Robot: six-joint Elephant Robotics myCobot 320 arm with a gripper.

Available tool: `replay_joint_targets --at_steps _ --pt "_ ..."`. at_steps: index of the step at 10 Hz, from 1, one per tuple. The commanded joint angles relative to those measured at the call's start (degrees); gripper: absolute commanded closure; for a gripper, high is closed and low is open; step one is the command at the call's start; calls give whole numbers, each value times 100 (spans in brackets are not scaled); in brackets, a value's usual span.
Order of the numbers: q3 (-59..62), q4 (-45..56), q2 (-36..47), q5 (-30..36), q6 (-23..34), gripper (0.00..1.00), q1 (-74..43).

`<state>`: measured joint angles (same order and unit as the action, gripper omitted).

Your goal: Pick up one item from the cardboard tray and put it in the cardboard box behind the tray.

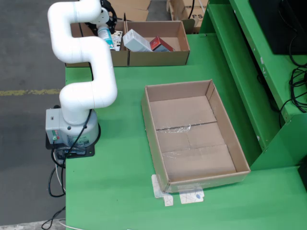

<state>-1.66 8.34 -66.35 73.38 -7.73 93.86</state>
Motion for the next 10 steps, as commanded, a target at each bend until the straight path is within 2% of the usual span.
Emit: replay_joint_targets --at_steps 1,8,10 --pt "166 -63 269 -44 -20 70 -39" --pt "166 -63 269 -44 -20 0 -39" --pt "166 -63 269 -44 -20 0 -39"
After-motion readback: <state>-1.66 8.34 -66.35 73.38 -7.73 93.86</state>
